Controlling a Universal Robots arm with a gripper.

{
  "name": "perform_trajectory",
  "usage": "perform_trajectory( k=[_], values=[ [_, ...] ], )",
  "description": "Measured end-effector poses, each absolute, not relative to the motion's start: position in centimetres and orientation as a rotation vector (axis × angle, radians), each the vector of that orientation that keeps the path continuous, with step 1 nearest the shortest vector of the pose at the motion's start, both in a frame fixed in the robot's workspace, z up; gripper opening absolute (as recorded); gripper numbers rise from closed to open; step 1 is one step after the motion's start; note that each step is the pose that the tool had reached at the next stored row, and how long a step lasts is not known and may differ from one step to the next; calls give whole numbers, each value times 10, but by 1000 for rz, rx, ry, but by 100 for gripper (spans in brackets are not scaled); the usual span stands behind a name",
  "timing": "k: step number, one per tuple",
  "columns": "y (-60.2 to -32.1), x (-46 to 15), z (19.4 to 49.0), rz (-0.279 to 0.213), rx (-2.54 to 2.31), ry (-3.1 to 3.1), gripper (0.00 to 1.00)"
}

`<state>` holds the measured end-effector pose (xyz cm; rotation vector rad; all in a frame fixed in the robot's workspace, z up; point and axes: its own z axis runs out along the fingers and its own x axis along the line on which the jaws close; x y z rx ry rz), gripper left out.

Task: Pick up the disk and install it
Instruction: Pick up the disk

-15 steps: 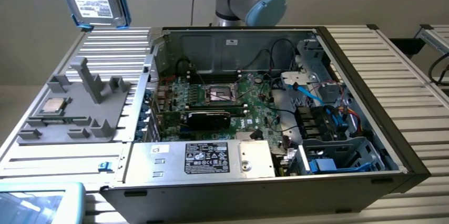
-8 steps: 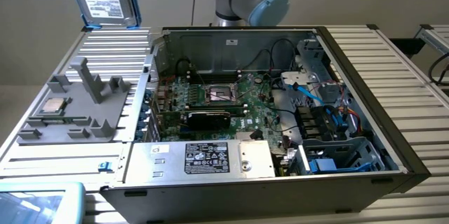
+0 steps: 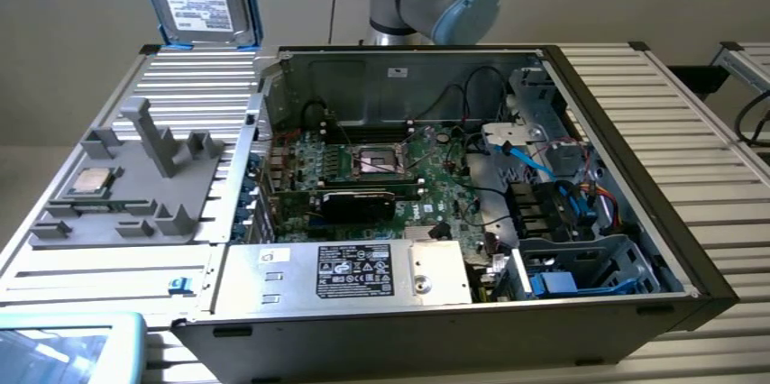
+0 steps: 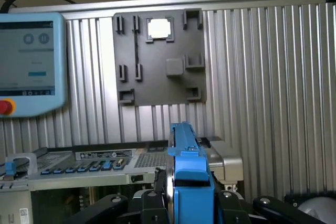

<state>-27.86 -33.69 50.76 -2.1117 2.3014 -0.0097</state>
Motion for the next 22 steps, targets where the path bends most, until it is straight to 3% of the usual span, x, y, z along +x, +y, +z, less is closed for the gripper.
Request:
perform_trajectory(
  k=[22],
  values=[
    [-373,-205,510,15,-2102,2291,37]
  ],
)
